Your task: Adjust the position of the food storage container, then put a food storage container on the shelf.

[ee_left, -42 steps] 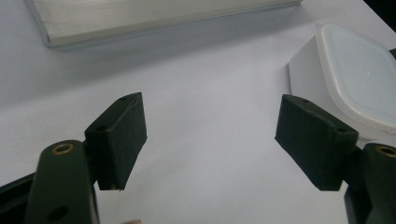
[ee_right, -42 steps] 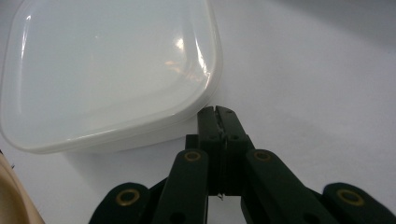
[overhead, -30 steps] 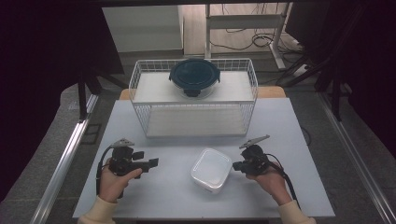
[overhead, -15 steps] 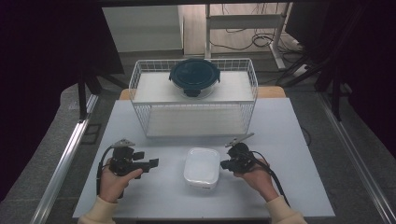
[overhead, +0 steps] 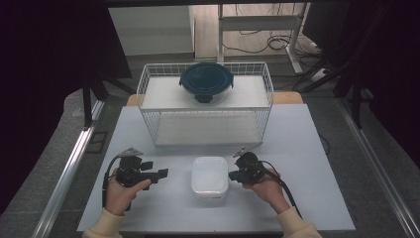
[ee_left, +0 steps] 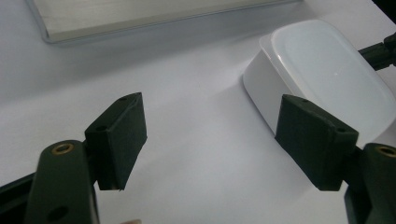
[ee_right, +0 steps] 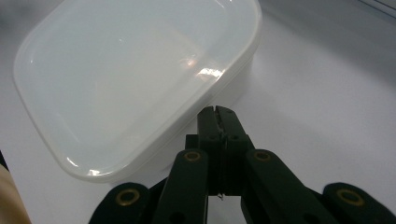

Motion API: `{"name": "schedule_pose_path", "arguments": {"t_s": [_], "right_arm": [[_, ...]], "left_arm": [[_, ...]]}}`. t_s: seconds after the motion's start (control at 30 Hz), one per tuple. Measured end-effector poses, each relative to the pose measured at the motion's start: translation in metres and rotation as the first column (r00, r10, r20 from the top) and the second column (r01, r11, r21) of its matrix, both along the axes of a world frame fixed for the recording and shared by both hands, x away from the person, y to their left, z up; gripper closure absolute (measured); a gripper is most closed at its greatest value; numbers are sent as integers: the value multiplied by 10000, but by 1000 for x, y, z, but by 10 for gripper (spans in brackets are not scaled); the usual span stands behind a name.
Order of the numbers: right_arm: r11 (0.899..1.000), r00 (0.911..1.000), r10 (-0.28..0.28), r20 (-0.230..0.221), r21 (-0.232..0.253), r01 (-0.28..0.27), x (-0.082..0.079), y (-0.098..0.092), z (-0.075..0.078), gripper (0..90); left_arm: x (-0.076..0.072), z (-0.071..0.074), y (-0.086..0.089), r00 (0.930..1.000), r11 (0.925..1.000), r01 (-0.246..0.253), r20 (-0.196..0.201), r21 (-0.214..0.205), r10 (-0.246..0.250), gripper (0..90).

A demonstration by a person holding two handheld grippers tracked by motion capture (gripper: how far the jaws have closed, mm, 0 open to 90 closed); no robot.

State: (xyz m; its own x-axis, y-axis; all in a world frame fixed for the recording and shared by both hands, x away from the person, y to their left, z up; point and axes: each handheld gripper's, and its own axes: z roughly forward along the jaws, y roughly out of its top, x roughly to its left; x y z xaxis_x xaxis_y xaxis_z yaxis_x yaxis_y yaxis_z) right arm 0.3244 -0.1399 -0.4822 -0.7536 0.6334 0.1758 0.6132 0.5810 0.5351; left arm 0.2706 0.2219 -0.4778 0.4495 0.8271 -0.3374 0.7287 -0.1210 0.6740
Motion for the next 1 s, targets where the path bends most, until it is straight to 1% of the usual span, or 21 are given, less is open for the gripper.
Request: {"name": "schedule_pose_path", "arguments": {"t_s": [0.1, 0.2, 0.27, 0.43, 0.47, 0.5, 0.57, 0.6, 0.63, 0.67, 0.77, 0.83, 1.0], "right_arm": [[10000, 10000, 3, 21, 86, -3, -1, -3, 2, 897], [9996, 9998, -130, 175, 255, 125, -2, -10, 8, 897], [9984, 9989, -287, 369, 504, 268, -3, -18, 15, 897], [9926, 9961, -674, 578, 1049, 611, -10, -35, 27, 893], [9913, 9954, -703, 655, 1161, 624, -10, -38, 28, 874], [9894, 9948, -735, 703, 1307, 639, -11, -41, 30, 821], [9836, 9929, -902, 773, 1632, 766, -13, -45, 31, 639], [9816, 9925, -974, 746, 1718, 834, -13, -46, 32, 573], [9774, 9914, -1107, 700, 1883, 959, -14, -48, 32, 516], [9743, 9897, -1251, 702, 1972, 1092, -14, -49, 32, 479], [9667, 9862, -1536, 623, 2160, 1370, -14, -52, 31, 413], [9620, 9854, -1627, 511, 2302, 1469, -14, -53, 31, 389], [9542, 9834, -1753, 468, 2540, 1580, -15, -53, 32, 355]], "left_arm": [[0, 1, 1, 10000, 10000, -17, 54, -15, 17, 244], [-2, 2, 1, 10000, 10000, -48, 85, -57, 48, 244], [-3, 4, 1, 9999, 9999, -67, 137, -102, 68, 244], [-6, 9, 1, 9996, 9997, -122, 266, -201, 127, 243], [-6, 9, 1, 9995, 9997, -119, 301, -195, 125, 244], [-6, 10, 0, 9994, 9998, -102, 328, -190, 108, 244], [-6, 10, 0, 9994, 9998, -91, 338, -197, 97, 243], [-6, 10, 0, 9994, 9998, -86, 339, -197, 93, 243], [-6, 10, 0, 9994, 9998, -89, 339, -200, 96, 243], [-6, 10, 0, 9994, 9997, -97, 339, -206, 104, 243], [-6, 10, 0, 9994, 9997, -98, 329, -229, 105, 242], [-7, 10, 0, 9994, 9996, -88, 333, -270, 97, 242], [-7, 12, -2, 9994, 9990, -18, 340, -439, 33, 238]]}}
